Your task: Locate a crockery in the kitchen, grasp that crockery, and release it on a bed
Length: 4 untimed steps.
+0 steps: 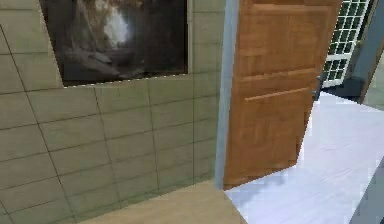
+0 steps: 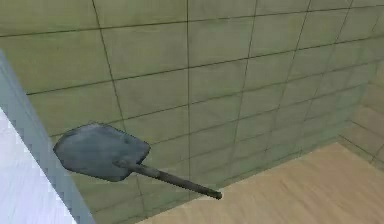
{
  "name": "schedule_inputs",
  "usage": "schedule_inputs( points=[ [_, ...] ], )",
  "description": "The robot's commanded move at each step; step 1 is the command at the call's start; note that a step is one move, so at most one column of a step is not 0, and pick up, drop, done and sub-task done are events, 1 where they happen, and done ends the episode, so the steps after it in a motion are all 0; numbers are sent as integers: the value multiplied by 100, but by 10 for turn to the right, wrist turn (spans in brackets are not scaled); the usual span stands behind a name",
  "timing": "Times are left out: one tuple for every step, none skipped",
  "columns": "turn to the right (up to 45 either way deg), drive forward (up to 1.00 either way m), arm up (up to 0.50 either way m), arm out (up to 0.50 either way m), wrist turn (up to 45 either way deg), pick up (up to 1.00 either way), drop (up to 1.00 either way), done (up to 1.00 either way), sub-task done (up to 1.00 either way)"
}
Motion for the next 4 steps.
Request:
schedule_inputs(
  points=[
    [0, 85, 0, 0, 0, 0, 0, 0, 0],
    [450, 0, 0, 0, 0, 0, 0, 0, 0],
    [180, 0, 0, 0, 0, 0, 0, 0, 0],
    [0, 100, 0, 0, 0, 0, 0, 0, 0]
  ],
)
